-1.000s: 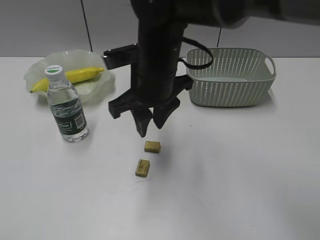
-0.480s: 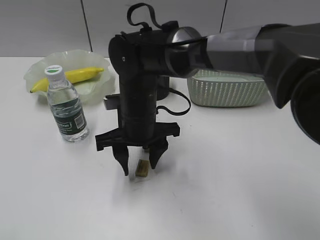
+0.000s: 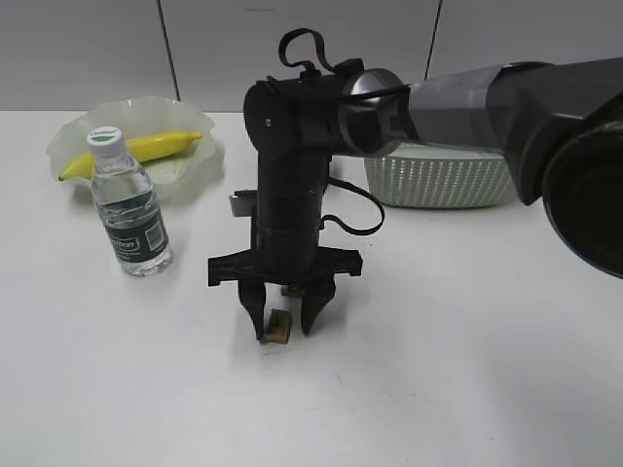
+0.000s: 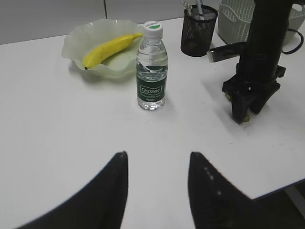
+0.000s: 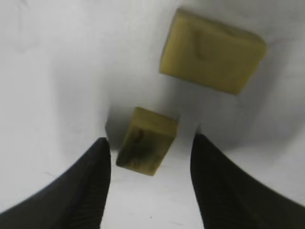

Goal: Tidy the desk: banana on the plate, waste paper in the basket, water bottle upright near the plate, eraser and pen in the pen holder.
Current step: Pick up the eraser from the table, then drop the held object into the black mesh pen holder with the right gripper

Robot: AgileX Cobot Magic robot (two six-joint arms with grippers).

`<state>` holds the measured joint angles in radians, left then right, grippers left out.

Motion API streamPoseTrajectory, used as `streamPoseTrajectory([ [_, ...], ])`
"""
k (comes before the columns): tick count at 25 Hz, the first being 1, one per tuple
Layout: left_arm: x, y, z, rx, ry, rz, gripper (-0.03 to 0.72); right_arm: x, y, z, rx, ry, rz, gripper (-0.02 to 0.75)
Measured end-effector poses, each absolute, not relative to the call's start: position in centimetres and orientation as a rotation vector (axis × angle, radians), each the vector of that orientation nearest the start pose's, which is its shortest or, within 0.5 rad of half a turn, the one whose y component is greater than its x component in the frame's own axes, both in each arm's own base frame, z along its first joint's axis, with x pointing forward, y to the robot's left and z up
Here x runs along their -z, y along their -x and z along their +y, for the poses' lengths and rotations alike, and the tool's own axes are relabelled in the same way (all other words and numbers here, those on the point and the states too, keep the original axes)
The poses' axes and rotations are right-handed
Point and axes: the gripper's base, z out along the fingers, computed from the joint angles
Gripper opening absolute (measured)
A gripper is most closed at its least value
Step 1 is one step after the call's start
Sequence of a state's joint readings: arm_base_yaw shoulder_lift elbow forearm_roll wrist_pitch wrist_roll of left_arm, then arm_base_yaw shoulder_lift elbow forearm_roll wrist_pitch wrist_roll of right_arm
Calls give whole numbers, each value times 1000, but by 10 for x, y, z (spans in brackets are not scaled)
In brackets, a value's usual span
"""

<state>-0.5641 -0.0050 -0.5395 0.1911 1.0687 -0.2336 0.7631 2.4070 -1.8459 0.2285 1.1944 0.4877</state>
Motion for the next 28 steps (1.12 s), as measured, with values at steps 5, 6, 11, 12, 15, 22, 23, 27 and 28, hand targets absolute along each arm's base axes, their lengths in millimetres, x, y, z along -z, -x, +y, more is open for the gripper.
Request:
streamPoseTrajectory([
  [5, -289, 2, 19, 286, -316, 1980, 314, -97, -319, 336, -248, 268, 3330, 360],
  [6, -289, 2, 19, 286, -316, 1980, 314, -96, -319, 336, -242, 269, 3335, 327],
  [11, -289, 2, 19, 286, -316, 1980, 314, -98, -320, 336, -235, 327, 3330, 207],
  [12, -289, 2, 19, 286, -316, 1980, 314, -99, -321, 336, -234, 350, 3322, 207],
  [15, -289, 2, 19, 286, -316, 1980, 314, -113, -328, 342, -272, 415, 3264, 207],
  [22, -289, 2, 19, 286, -316, 1979, 314, -204, -359, 347, -255, 513, 2903, 207],
  [23, -289, 2, 19, 286, -316, 1979, 314, -219, -365, 346, -246, 510, 2845, 206],
  [27, -289, 2, 19, 286, -316, 1979, 314, -255, -387, 335, -241, 458, 2672, 205],
  [28, -289, 2, 19, 286, -316, 1979, 314, -258, -394, 332, -255, 440, 2635, 205],
])
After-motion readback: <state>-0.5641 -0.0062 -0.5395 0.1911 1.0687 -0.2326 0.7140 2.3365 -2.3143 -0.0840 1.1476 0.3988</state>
